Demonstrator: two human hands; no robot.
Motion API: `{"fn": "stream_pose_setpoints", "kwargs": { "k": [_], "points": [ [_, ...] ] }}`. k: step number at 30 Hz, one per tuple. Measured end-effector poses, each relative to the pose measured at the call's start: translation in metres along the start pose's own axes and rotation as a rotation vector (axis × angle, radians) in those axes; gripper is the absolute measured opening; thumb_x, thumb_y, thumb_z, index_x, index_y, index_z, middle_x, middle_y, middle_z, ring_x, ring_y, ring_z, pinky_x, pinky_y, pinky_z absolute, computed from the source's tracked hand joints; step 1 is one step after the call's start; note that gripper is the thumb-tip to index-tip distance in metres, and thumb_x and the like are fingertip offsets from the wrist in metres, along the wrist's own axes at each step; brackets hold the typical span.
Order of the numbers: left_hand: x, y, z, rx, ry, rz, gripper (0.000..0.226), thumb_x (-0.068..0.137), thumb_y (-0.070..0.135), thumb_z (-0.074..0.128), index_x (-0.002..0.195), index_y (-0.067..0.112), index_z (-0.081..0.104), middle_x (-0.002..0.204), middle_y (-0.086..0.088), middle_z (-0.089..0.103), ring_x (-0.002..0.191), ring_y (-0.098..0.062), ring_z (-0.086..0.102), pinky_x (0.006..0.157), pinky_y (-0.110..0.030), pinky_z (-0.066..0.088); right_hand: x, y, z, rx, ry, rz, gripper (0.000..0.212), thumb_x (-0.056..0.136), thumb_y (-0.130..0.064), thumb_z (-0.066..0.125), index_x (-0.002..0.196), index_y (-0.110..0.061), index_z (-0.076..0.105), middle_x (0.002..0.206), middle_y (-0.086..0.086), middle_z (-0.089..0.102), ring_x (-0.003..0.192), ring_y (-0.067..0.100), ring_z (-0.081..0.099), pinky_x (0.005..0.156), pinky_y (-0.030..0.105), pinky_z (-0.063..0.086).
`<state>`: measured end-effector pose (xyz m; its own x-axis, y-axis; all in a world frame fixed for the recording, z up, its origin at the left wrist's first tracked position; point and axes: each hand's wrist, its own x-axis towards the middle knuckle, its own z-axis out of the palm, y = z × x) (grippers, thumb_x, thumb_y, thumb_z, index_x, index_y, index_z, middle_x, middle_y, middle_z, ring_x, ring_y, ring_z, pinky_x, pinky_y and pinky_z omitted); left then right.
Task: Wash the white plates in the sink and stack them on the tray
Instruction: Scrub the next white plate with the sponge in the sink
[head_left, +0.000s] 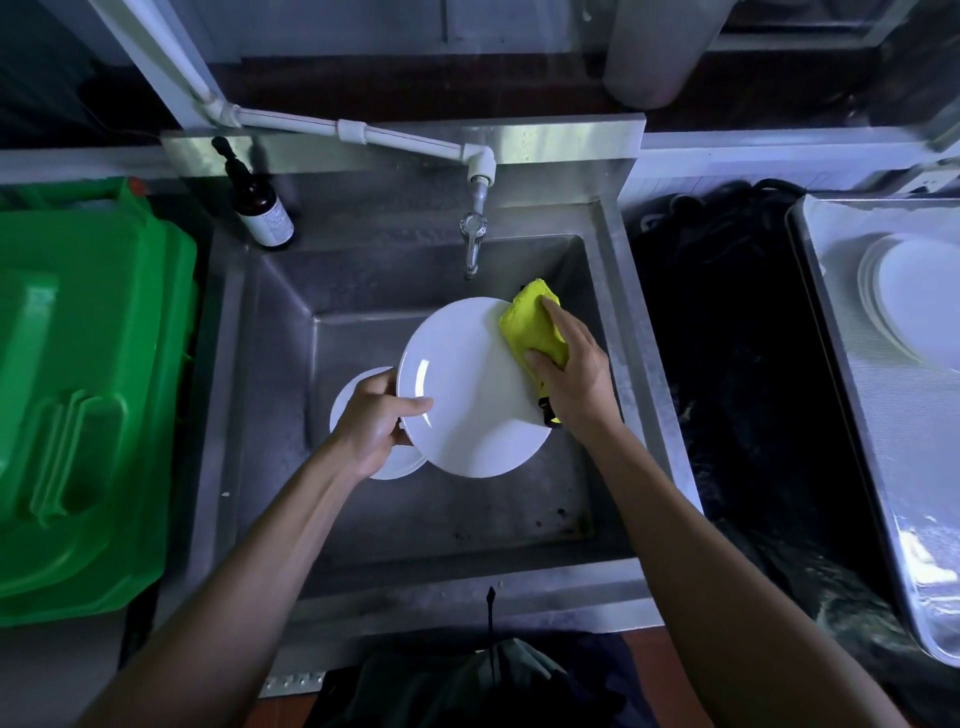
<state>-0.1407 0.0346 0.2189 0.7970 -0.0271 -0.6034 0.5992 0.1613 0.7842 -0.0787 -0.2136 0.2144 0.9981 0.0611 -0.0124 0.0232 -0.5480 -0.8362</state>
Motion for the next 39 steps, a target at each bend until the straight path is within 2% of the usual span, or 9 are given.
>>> {"fn": "stream_pose_setpoints", "kwargs": {
  "k": [4, 10, 15, 20, 23, 27, 32, 36, 39],
  "points": [
    [0.001, 0.012, -0.005, 0.108, -0.05, 0.002, 0.039, 0.064, 0.009, 0.072, 0.102, 0.018, 0.073, 0.103, -0.01, 0.076, 0.088, -0.03, 0.073, 0.071, -0.045, 0.059, 0.008, -0.003, -0.003, -0.019, -0.121, -0.065, 0.07, 0.089, -0.015, 0.07, 0.151, -0.031, 0.04, 0.15, -0.001, 0.044, 0.132, 0.016, 0.044, 0.104, 0.022, 0.034],
    [0.008, 0.032, -0.01, 0.286, -0.075, 0.05, 0.032, 0.07, -0.001, 0.073, 0.089, 0.024, 0.077, 0.093, -0.001, 0.078, 0.082, -0.022, 0.075, 0.064, -0.041, 0.06, 0.011, -0.012, -0.004, -0.083, -0.179, -0.147, 0.076, 0.088, -0.021, 0.068, 0.151, -0.044, 0.032, 0.144, -0.008, 0.043, 0.124, 0.014, 0.048, 0.097, 0.029, 0.041],
    [0.015, 0.041, -0.01, 0.417, -0.085, 0.082, 0.052, 0.081, -0.011, 0.067, 0.08, 0.039, 0.078, 0.083, 0.006, 0.078, 0.073, -0.012, 0.074, 0.057, -0.033, 0.058, 0.012, -0.02, -0.005, -0.13, -0.191, -0.181, 0.08, 0.082, -0.021, 0.071, 0.149, -0.045, 0.034, 0.14, -0.006, 0.048, 0.121, 0.02, 0.052, 0.099, 0.037, 0.046],
    [0.024, 0.045, -0.012, 0.526, -0.084, 0.111, 0.047, 0.081, -0.009, 0.068, 0.081, 0.037, 0.077, 0.085, 0.006, 0.078, 0.076, -0.014, 0.072, 0.077, -0.039, 0.057, 0.007, -0.018, -0.005, -0.074, -0.159, -0.141, 0.083, 0.076, -0.015, 0.076, 0.144, -0.045, 0.04, 0.139, -0.008, 0.053, 0.123, 0.013, 0.05, 0.104, 0.032, 0.043],
    [0.027, 0.043, -0.01, 0.575, -0.039, 0.145, 0.039, 0.081, -0.004, 0.07, 0.081, 0.034, 0.075, 0.085, 0.008, 0.077, 0.075, -0.009, 0.07, 0.077, -0.034, 0.055, 0.003, -0.018, -0.003, -0.064, -0.105, -0.173, 0.076, 0.078, -0.013, 0.076, 0.141, -0.041, 0.044, 0.134, -0.01, 0.055, 0.118, 0.012, 0.053, 0.098, 0.026, 0.044],
    [0.027, 0.032, -0.003, 0.534, 0.069, 0.166, 0.041, 0.082, 0.002, 0.072, 0.078, 0.043, 0.075, 0.079, 0.016, 0.075, 0.067, 0.001, 0.068, 0.061, -0.023, 0.053, 0.0, -0.02, -0.001, -0.173, -0.043, -0.256, 0.075, 0.076, -0.004, 0.07, 0.139, -0.036, 0.045, 0.12, -0.002, 0.059, 0.107, 0.021, 0.054, 0.087, 0.024, 0.042],
    [0.028, 0.016, 0.006, 0.432, 0.169, 0.221, 0.032, 0.073, 0.015, 0.065, 0.087, 0.042, 0.076, 0.074, 0.018, 0.073, 0.062, 0.004, 0.063, 0.054, -0.011, 0.047, -0.005, -0.025, 0.001, -0.43, -0.006, -0.448, 0.078, 0.075, -0.002, 0.07, 0.14, -0.033, 0.041, 0.112, 0.008, 0.056, 0.101, 0.03, 0.052, 0.072, 0.04, 0.053],
    [0.03, 0.004, 0.006, 0.347, 0.194, 0.243, 0.032, 0.076, 0.014, 0.065, 0.086, 0.042, 0.076, 0.076, 0.019, 0.072, 0.068, 0.003, 0.062, 0.066, -0.023, 0.049, -0.006, -0.029, -0.002, -0.511, 0.027, -0.552, 0.081, 0.071, 0.0, 0.073, 0.138, -0.033, 0.042, 0.113, 0.008, 0.057, 0.097, 0.029, 0.05, 0.061, 0.038, 0.053],
    [0.022, 0.003, 0.005, 0.153, 0.219, 0.151, 0.044, 0.07, 0.012, 0.063, 0.093, 0.046, 0.076, 0.092, 0.018, 0.075, 0.088, -0.001, 0.068, 0.084, -0.036, 0.055, -0.009, -0.032, -0.006, -0.511, 0.047, -0.557, 0.078, 0.072, 0.001, 0.069, 0.137, -0.033, 0.042, 0.115, 0.008, 0.059, 0.098, 0.029, 0.05, 0.061, 0.037, 0.052]
  ]
}}
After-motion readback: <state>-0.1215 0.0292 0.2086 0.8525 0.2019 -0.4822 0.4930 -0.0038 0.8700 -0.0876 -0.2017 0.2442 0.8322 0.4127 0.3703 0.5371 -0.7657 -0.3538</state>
